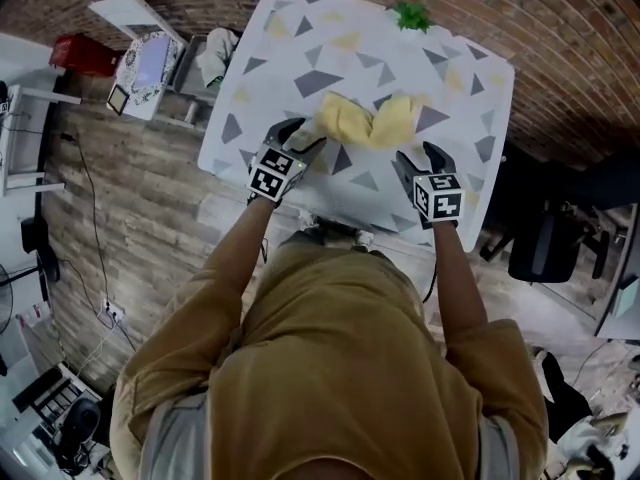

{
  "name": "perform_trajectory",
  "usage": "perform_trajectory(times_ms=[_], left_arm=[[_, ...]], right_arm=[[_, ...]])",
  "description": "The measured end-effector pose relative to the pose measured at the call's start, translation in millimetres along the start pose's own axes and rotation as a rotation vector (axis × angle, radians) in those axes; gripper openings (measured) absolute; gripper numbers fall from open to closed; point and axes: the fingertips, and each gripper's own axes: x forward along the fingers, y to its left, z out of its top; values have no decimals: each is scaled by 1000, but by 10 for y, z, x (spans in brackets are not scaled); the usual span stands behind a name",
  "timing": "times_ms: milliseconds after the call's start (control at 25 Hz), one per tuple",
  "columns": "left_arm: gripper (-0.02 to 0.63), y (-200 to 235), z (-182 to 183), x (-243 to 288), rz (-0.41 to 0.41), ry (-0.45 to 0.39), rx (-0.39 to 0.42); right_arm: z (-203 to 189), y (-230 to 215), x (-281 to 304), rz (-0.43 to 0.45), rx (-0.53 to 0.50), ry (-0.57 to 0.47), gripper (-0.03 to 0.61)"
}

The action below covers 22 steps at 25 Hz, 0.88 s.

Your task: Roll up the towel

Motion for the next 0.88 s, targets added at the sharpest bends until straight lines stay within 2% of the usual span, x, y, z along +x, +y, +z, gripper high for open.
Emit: perform_trajectory(times_ms=[200, 440, 560, 640, 680, 760, 880], left_arm=[[285, 138, -104, 300, -42, 79, -42], [223, 51, -280, 454, -97, 174, -74], [132, 40, -334, 480, -106, 189, -109], [114, 28, -356, 474, -116, 187, -135], [99, 22, -359, 467, -122, 183, -149], [63, 8, -345, 449, -136, 169, -183], [61, -6, -319, 429, -147, 155, -204]], right_arm=[[-70, -181, 346, -53, 45, 92, 284], [-253, -295, 568, -94, 76, 212, 282], [-276, -349, 583, -123, 83, 214, 207], [-290, -343, 584, -107, 104, 214, 62], [-291, -313, 589, -94, 109, 216, 30], [-269, -253, 592, -75, 121, 208, 23], [-214, -224, 569, -62, 188, 169, 22]])
